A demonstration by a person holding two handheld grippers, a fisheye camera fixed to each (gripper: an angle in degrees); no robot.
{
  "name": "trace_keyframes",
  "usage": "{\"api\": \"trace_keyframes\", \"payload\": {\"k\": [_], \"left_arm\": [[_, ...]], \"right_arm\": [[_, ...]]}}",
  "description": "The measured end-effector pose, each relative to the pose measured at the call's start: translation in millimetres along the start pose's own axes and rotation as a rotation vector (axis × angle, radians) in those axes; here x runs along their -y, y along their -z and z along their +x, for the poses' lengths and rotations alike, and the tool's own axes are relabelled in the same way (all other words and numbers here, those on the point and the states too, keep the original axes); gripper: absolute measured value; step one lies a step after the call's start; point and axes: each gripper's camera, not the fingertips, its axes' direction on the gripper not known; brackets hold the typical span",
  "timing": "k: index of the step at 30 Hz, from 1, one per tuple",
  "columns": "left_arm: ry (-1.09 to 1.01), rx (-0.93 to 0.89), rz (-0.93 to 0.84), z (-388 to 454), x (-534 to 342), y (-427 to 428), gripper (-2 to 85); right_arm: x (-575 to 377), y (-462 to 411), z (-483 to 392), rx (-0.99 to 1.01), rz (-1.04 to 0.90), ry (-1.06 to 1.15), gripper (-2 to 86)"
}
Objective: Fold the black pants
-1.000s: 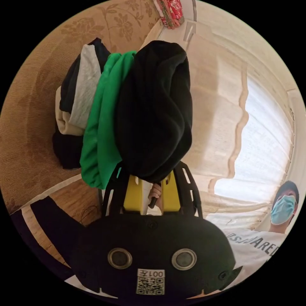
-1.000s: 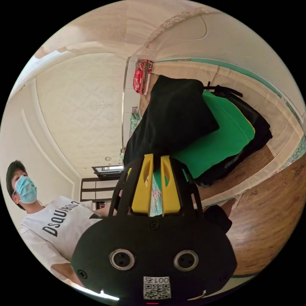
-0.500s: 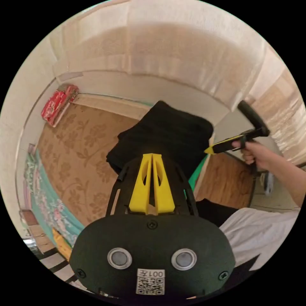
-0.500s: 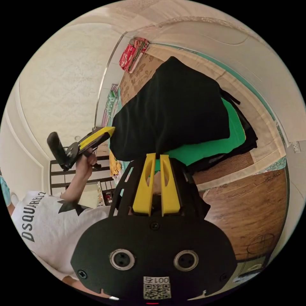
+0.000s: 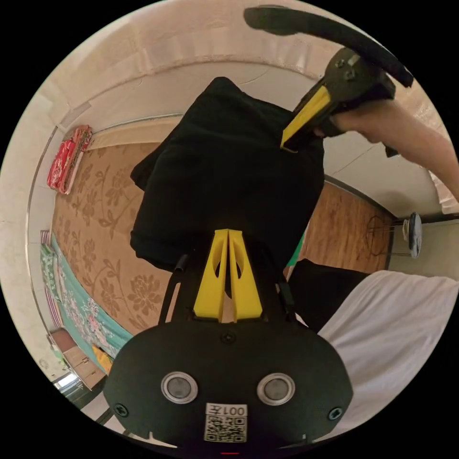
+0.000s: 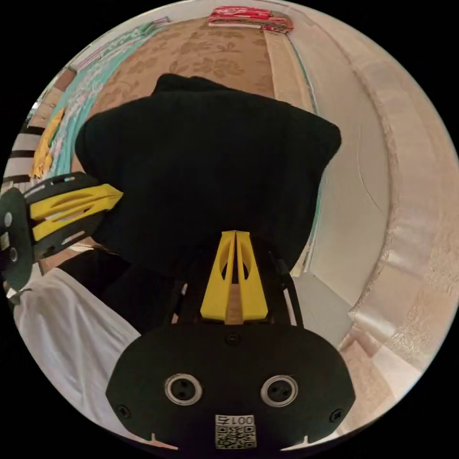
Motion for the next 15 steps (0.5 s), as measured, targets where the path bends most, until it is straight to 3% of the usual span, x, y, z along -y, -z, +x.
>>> {"api": "trace_keyframes", "payload": {"k": [2,5,15], "left_arm": [[-0.029,0.023,-0.015,20.1,3.2,-5.6,-1.0],[-0.049,0.021,-0.052,47.2,9.7,-13.2,-1.0],[-0.059,-0.054,-0.035,88.0,-6.0,35.1,-1.0]], "right_arm": [[4.0,-21.7,-49.4,-0.187,-0.016,0.076,0.4],[8.8,-43.0,-92.0,-0.312,-0.072,0.154,0.5],[-22.8,-30.8,-126.5,-0.158,0.016,0.068,0.0]]}}
